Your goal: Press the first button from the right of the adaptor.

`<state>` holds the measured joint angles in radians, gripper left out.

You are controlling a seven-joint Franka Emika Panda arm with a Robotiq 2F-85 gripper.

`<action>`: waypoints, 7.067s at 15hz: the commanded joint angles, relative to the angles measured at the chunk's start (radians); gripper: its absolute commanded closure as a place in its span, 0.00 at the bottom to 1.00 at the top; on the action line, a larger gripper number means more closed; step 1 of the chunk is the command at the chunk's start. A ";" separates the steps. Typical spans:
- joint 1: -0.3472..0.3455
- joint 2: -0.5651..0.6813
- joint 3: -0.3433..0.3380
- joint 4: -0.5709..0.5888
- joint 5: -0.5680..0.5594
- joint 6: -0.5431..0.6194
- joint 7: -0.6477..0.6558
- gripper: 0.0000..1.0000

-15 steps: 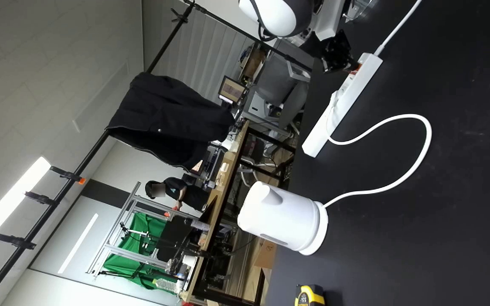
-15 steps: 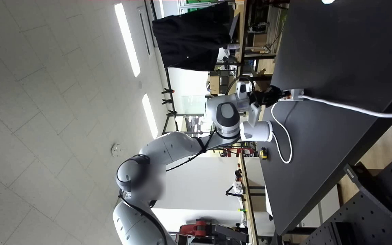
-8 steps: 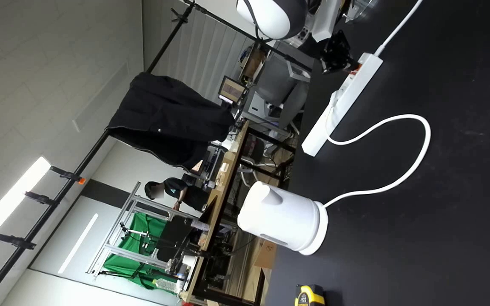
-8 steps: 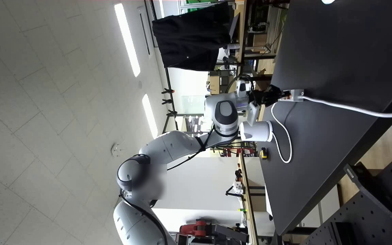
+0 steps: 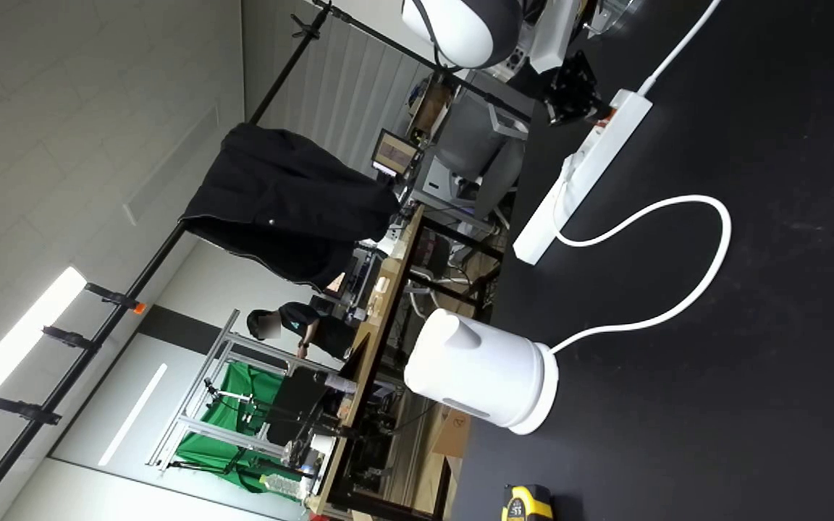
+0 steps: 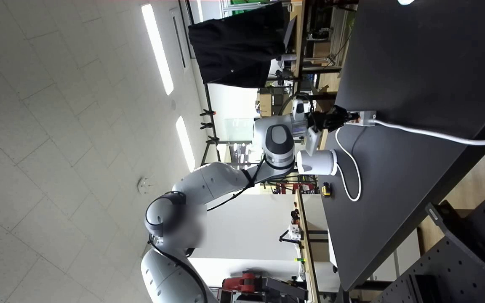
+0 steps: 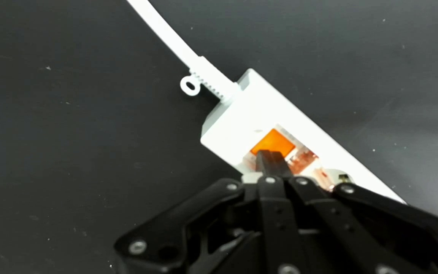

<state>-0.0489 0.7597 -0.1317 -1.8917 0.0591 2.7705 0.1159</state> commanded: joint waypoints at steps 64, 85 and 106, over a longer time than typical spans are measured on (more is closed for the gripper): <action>-0.046 0.120 0.030 0.127 0.030 -0.133 0.012 1.00; -0.070 0.063 0.039 0.182 0.031 -0.297 -0.013 1.00; -0.069 -0.334 -0.019 -0.159 -0.044 -0.186 -0.036 0.26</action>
<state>-0.1124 0.4265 -0.1563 -2.0529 0.0193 2.5869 0.0777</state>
